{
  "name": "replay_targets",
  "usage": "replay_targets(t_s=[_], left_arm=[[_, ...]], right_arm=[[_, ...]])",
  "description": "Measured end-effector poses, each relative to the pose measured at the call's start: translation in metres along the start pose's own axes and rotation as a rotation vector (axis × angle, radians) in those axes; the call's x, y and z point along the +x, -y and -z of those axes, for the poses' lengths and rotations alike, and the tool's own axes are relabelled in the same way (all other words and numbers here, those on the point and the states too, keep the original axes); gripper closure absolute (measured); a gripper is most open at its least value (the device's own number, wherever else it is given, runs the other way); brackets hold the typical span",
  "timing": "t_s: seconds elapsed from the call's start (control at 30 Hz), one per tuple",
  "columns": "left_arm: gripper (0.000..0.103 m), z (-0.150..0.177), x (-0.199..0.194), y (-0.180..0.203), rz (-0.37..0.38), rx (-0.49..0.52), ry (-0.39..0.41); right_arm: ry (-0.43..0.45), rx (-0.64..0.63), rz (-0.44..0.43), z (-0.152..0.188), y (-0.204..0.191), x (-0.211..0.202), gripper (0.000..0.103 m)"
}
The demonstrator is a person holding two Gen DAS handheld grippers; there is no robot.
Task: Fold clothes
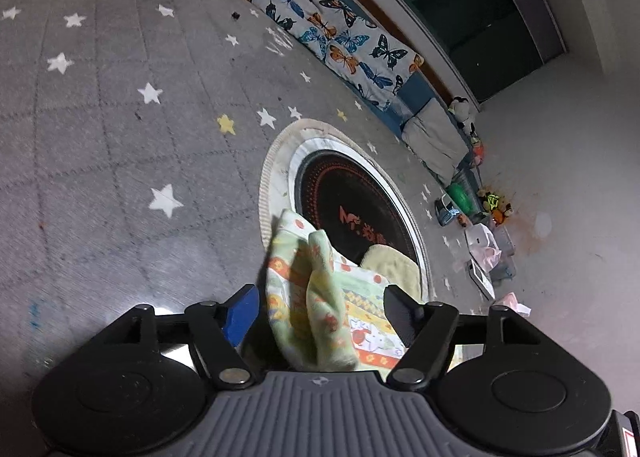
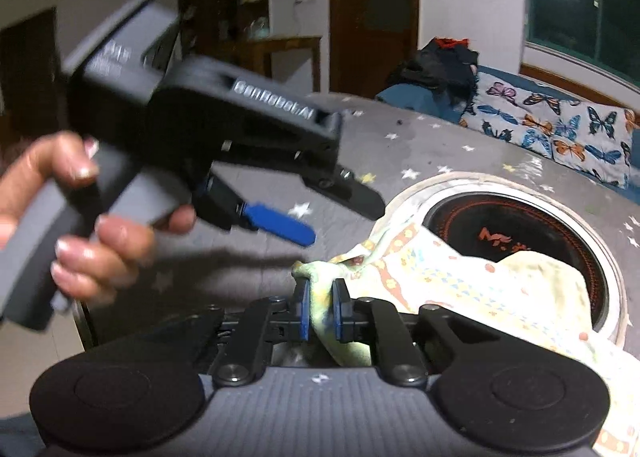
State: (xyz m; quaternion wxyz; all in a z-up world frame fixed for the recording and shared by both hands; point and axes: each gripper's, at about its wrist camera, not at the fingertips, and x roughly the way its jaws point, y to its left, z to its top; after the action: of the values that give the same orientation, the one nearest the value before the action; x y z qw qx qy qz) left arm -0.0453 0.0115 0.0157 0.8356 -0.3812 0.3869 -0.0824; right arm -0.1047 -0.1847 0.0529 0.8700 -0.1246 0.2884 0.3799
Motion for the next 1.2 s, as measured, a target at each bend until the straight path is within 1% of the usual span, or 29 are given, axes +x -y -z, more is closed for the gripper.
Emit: replay_targets(t_s=[0.07, 0.17, 0.23, 0.3, 0.43, 0.47, 0.5, 0.53, 0.6, 0.7, 0.73, 0.77, 0.83, 0.9, 1.03, 1.1, 1.17, 1.2], left_arm=[[0.028, 0.002, 0.002, 0.000, 0.008, -0.019, -0.003], [0.027, 0.004, 0.007, -0.001, 0.042, -0.071, -0.016], [0.027, 0.006, 0.012, 0.001, 0.063, -0.088, -0.034], [0.027, 0.009, 0.020, 0.005, 0.069, -0.091, -0.059], [0.029, 0.009, 0.031, 0.004, 0.054, -0.091, -0.077], [0.034, 0.009, 0.034, 0.004, 0.051, -0.092, -0.080], [0.045, 0.008, 0.036, 0.003, 0.048, -0.093, -0.084], [0.052, 0.008, 0.039, 0.002, 0.045, -0.094, -0.087], [0.072, 0.008, 0.042, 0.000, 0.041, -0.087, -0.094], [0.084, 0.009, 0.042, -0.003, 0.033, -0.081, -0.094], [0.085, 0.009, 0.042, -0.003, 0.030, -0.079, -0.094], [0.087, 0.009, 0.042, -0.004, 0.028, -0.077, -0.094], [0.089, 0.009, 0.042, -0.006, 0.023, -0.072, -0.094], [0.089, 0.010, 0.042, -0.007, 0.018, -0.067, -0.093], [0.089, 0.011, 0.041, -0.002, 0.008, -0.029, -0.082], [0.090, 0.011, 0.041, 0.000, 0.004, -0.010, -0.077], [0.090, 0.012, 0.041, 0.003, -0.001, 0.009, -0.072], [0.090, 0.012, 0.041, 0.004, -0.003, 0.018, -0.069]], right_arm=[[0.018, 0.042, -0.008, -0.002, 0.007, -0.006, 0.093], [0.043, 0.093, -0.017, -0.005, 0.015, -0.013, 0.093], [0.044, 0.097, -0.020, -0.006, 0.015, -0.012, 0.093], [0.042, 0.091, -0.023, -0.004, 0.013, -0.011, 0.093], [0.042, 0.085, -0.027, -0.001, 0.010, -0.010, 0.093], [0.042, 0.087, -0.030, -0.001, 0.009, -0.010, 0.093], [0.041, 0.089, -0.034, 0.000, 0.009, -0.010, 0.093], [0.040, 0.091, -0.036, 0.001, 0.010, -0.010, 0.093], [0.040, 0.095, -0.039, 0.002, 0.011, -0.010, 0.093], [0.039, 0.101, -0.044, 0.004, 0.012, -0.010, 0.092], [0.039, 0.113, -0.047, 0.006, 0.013, -0.011, 0.090], [0.040, 0.124, -0.045, 0.008, 0.015, -0.014, 0.086], [0.038, 0.137, -0.023, 0.012, 0.020, -0.021, 0.084], [0.033, 0.154, 0.027, 0.020, 0.031, -0.027, 0.084], [0.014, 0.245, 0.136, 0.036, 0.066, -0.041, 0.082], [0.006, 0.290, 0.224, 0.047, 0.090, -0.049, 0.079], [0.000, 0.335, 0.306, 0.057, 0.113, -0.056, 0.070], [-0.003, 0.357, 0.340, 0.061, 0.123, -0.059, 0.069]])
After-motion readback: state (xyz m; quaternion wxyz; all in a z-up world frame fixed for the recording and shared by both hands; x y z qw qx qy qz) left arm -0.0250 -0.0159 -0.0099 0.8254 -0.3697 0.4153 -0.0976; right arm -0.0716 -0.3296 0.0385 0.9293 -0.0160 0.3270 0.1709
